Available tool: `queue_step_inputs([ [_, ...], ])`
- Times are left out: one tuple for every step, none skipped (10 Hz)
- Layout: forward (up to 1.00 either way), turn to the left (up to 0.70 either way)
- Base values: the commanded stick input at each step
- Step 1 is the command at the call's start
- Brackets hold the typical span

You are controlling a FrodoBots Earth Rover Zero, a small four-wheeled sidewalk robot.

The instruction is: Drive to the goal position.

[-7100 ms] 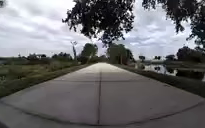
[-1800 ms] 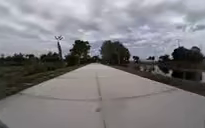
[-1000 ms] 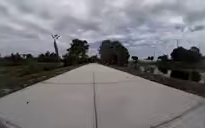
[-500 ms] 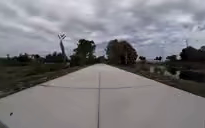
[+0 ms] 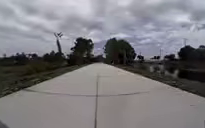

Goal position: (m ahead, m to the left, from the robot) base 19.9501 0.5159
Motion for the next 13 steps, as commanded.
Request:
queue_step_inputs([
  [0.85,0.0],
  [0.85,0.0],
  [0.85,0.0],
  [0.85,0.0],
  [0.85,0.0],
  [0.85,0.0],
  [0.85,0.0],
  [0.85,0.0],
  [0.85,0.0],
  [0.85,0.0],
  [0.85,0.0],
  [0.85,0.0],
  [0.85,0.0],
])
